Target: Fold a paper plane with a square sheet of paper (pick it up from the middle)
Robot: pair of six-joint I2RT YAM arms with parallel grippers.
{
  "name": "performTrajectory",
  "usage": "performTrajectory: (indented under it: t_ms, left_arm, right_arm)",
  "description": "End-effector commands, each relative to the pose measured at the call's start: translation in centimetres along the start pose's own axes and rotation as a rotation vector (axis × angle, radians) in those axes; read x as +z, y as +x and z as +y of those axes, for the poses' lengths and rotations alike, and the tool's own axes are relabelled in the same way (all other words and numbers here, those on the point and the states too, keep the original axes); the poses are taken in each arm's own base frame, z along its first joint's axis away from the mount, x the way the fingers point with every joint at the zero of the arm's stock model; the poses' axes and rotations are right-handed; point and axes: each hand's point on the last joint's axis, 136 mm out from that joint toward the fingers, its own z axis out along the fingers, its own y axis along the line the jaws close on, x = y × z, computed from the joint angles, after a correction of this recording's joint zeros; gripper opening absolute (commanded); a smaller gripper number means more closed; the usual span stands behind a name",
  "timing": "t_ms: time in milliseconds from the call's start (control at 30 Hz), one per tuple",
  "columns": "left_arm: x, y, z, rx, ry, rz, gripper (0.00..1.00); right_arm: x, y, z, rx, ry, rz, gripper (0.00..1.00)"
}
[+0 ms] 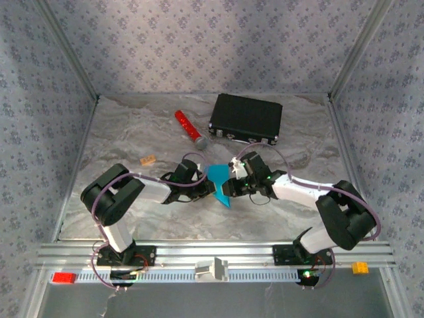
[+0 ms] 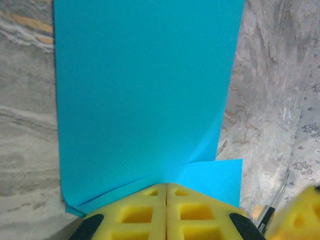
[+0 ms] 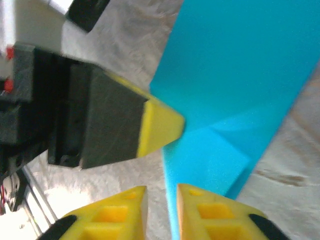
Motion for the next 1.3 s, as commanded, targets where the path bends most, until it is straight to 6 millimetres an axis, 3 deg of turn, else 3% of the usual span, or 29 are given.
performTrajectory:
  t_ms: [0,167,500,1267]
  left_arm:
    - [0.5,0.9,2.0,0.002,-0.085,0.021,0.07]
    - [0.5,0.9,2.0,0.003,-0.086,0.024,0.07]
    - [0.5,0.9,1.9,0.007,-0.085,0.026,0.06]
    - [0.7,1.1,2.8,0.002,-0.116,0.032,0.06]
  right_arm:
    - [0.7,0.8,1.9,-0.004,-0.047,0.066,0.14]
    - [2.2,1.5,2.0,-0.019,-0.002,0.124,0.07]
    - [4.4,2.9,0.6,0.003,0.063,0.199,0.06]
    - [3.3,5.6,-1.4,0.068,0.084,0.217,0.1]
